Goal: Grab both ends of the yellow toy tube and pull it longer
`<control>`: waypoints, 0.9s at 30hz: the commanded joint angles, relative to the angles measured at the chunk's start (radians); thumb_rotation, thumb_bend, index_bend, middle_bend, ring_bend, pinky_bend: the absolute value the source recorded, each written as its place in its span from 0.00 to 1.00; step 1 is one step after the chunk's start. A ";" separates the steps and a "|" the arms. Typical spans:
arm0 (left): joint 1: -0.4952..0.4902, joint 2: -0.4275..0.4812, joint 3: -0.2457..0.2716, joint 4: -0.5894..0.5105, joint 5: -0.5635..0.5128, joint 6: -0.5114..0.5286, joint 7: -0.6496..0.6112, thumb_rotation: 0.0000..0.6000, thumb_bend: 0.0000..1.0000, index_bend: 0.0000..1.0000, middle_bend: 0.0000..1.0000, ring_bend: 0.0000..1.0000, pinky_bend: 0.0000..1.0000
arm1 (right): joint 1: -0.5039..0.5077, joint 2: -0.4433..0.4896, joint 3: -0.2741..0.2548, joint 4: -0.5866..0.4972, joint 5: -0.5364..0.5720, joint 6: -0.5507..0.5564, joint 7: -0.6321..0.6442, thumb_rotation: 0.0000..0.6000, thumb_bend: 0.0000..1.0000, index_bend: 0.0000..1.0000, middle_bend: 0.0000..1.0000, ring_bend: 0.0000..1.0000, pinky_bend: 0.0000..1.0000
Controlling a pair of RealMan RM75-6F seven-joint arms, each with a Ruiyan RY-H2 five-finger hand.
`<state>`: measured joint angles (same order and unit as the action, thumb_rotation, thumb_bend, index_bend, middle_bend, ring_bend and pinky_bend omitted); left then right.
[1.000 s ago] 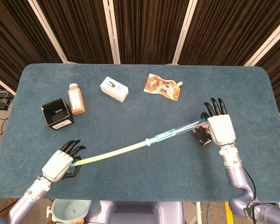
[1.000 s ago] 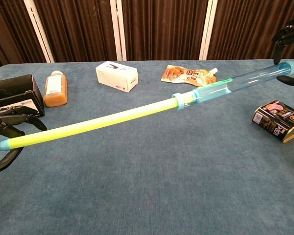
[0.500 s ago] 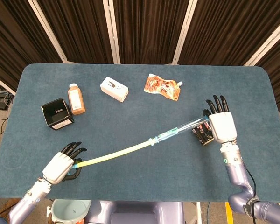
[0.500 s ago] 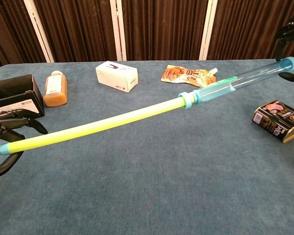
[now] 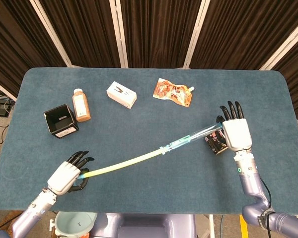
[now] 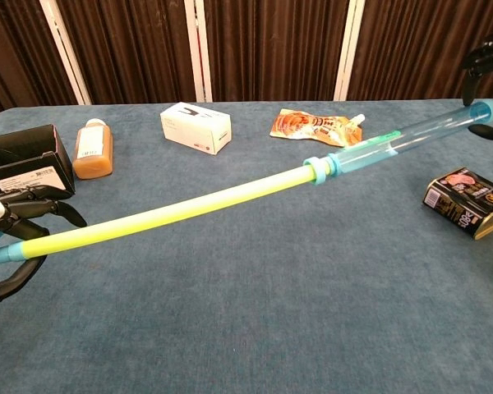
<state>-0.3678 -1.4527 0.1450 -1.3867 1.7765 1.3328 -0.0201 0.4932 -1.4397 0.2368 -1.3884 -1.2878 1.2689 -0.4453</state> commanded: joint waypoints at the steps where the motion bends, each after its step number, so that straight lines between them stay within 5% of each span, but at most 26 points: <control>1: -0.004 -0.001 0.000 0.008 0.001 -0.003 -0.015 1.00 0.47 0.30 0.16 0.05 0.11 | -0.006 0.011 -0.010 -0.010 0.006 -0.015 0.020 1.00 0.40 0.30 0.03 0.00 0.00; 4: -0.006 0.000 -0.005 0.019 -0.013 -0.014 -0.035 1.00 0.36 0.18 0.14 0.05 0.11 | -0.012 0.027 -0.026 -0.015 0.005 -0.037 0.051 1.00 0.34 0.12 0.00 0.00 0.00; 8: -0.008 0.002 -0.011 0.037 -0.037 -0.034 -0.041 1.00 0.26 0.10 0.12 0.05 0.11 | -0.019 0.044 -0.057 -0.020 0.000 -0.066 0.058 1.00 0.19 0.01 0.00 0.00 0.00; 13: -0.010 0.014 -0.028 0.047 -0.077 -0.057 -0.039 1.00 0.20 0.08 0.10 0.05 0.11 | -0.030 0.082 -0.095 -0.074 -0.003 -0.102 0.060 1.00 0.01 0.00 0.00 0.00 0.00; 19: -0.004 0.062 -0.050 0.021 -0.125 -0.068 -0.021 1.00 0.19 0.08 0.07 0.05 0.11 | -0.061 0.162 -0.152 -0.200 -0.046 -0.108 0.084 1.00 0.00 0.00 0.00 0.00 0.00; 23: 0.012 0.147 -0.060 -0.068 -0.172 -0.068 0.054 1.00 0.19 0.08 0.05 0.04 0.11 | -0.104 0.214 -0.178 -0.282 -0.121 -0.029 0.107 1.00 0.00 0.00 0.00 0.00 0.00; 27: 0.084 0.202 -0.079 -0.140 -0.220 0.035 0.176 1.00 0.19 0.07 0.05 0.04 0.11 | -0.191 0.221 -0.196 -0.308 -0.185 0.144 0.057 1.00 0.00 0.00 0.00 0.00 0.00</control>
<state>-0.3315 -1.2894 0.0805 -1.4819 1.5934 1.3031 0.0881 0.3698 -1.2365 0.0630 -1.6657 -1.4197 1.2993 -0.3610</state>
